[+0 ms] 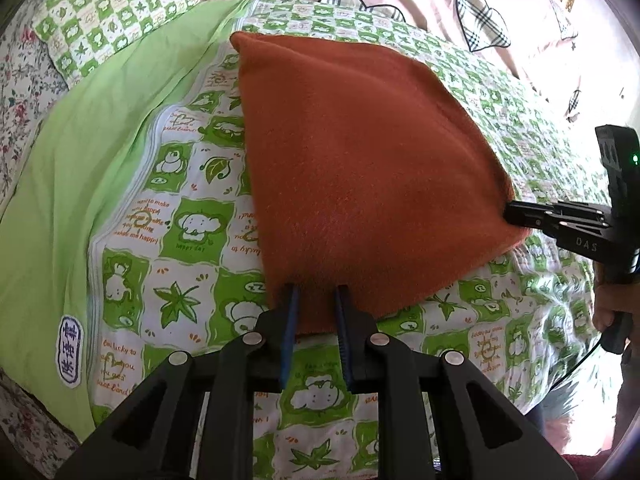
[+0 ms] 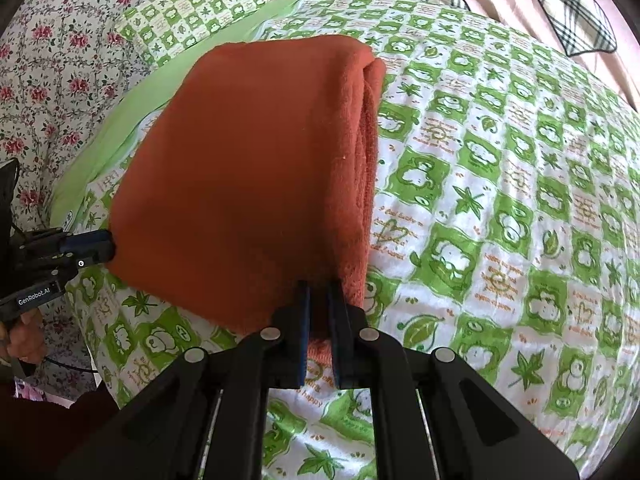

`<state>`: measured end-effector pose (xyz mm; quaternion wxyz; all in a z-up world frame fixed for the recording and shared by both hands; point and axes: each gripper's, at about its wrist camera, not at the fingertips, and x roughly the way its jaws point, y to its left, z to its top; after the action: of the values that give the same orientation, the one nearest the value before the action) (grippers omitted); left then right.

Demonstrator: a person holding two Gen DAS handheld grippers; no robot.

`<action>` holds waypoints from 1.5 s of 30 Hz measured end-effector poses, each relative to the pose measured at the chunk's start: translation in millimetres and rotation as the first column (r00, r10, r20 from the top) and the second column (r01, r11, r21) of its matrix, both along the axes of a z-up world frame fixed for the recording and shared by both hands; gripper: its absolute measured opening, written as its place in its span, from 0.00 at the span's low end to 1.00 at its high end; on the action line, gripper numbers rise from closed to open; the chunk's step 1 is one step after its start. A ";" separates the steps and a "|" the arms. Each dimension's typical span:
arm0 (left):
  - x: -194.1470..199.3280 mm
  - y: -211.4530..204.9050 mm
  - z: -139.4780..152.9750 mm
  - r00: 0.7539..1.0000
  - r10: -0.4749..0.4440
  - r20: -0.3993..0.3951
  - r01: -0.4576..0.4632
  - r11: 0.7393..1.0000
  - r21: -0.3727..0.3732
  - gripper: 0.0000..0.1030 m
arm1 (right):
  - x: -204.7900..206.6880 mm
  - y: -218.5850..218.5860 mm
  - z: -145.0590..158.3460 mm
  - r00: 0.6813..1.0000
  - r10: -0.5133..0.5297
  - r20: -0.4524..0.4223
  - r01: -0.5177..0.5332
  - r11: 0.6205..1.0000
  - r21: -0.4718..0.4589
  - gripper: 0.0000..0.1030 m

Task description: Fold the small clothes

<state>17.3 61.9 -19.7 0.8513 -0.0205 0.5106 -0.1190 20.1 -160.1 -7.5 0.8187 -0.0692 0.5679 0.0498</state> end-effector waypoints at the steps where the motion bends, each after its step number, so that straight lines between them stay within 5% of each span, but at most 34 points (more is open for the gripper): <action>1: -1.6 0.8 1.4 1.000 0.006 -0.004 -0.006 1.000 0.002 0.23 | -1.7 0.2 1.0 1.000 -0.006 0.001 0.006 1.000 -0.004 0.09; 4: -5.8 5.7 2.6 0.999 0.034 -0.021 -0.033 0.999 0.024 0.46 | -7.1 0.7 5.3 1.000 -0.024 0.003 0.024 1.000 -0.008 0.09; 7: -14.1 17.0 3.8 0.997 0.059 -0.040 -0.060 0.998 -0.008 0.46 | -15.0 0.1 11.1 0.999 -0.047 0.008 0.048 0.998 -0.030 0.12; 9: -21.4 21.4 7.0 0.997 0.072 -0.033 -0.072 0.997 0.000 0.46 | -22.1 -2.4 15.4 0.998 -0.066 0.010 0.066 0.997 -0.036 0.35; 10: -24.1 23.0 8.5 0.997 0.077 -0.029 -0.077 0.997 0.006 0.46 | -25.6 -2.4 17.0 0.998 -0.069 0.014 0.069 0.997 -0.029 0.37; 17: -35.9 22.8 16.7 0.996 0.090 -0.005 -0.090 0.996 0.017 0.49 | -50.6 7.3 28.0 0.997 -0.060 0.037 0.059 0.998 0.030 0.38; 28: -48.5 7.8 20.5 0.999 0.043 -0.008 -0.043 0.999 -0.007 0.76 | -65.7 33.4 23.4 0.999 -0.037 0.025 0.035 0.996 0.078 0.57; 32: -54.9 9.0 19.1 0.998 0.066 -0.002 -0.066 0.997 0.040 0.78 | -70.7 40.6 20.3 0.999 -0.030 0.022 0.028 0.997 0.077 0.69; 45: -37.7 3.1 19.6 0.996 0.092 0.018 -0.094 0.983 0.157 0.84 | -59.0 51.6 17.9 0.999 -0.031 0.026 0.029 0.998 0.058 0.82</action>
<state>-20.4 65.0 -0.1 0.8575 0.0235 0.5125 -0.0385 -38.9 -108.5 10.3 0.8285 -0.0376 0.5562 0.0532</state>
